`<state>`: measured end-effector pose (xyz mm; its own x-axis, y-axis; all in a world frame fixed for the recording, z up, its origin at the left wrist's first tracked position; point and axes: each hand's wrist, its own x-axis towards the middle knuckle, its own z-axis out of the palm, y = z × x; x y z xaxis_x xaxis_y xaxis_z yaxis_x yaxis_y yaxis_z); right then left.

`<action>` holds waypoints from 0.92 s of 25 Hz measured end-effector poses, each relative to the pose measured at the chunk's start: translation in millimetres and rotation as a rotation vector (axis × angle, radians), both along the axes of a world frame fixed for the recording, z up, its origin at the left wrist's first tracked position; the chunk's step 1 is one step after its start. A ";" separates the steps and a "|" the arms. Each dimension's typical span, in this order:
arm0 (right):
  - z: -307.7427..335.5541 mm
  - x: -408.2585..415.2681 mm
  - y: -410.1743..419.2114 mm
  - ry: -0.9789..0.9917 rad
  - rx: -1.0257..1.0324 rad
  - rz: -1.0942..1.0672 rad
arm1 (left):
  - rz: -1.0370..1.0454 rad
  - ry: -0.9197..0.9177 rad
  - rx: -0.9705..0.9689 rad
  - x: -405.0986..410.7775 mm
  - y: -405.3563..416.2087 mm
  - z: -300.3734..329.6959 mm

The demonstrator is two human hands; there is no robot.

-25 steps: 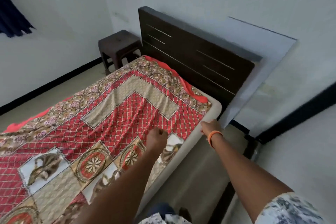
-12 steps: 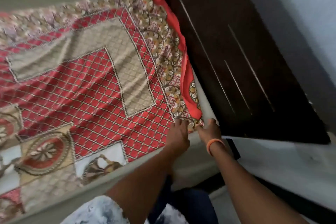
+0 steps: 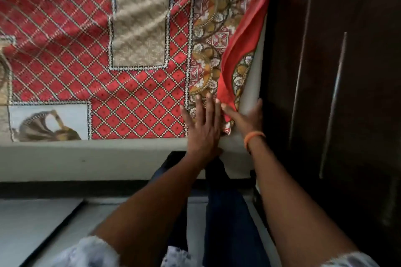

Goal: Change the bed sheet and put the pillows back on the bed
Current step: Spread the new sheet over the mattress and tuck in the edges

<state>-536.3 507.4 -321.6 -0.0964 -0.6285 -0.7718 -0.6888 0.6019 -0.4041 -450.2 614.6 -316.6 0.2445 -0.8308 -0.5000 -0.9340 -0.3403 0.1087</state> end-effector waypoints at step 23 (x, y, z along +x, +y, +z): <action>34.6 123.2 52.0 0.237 -0.439 0.577 | 0.362 0.171 -0.563 85.4 47.1 27.2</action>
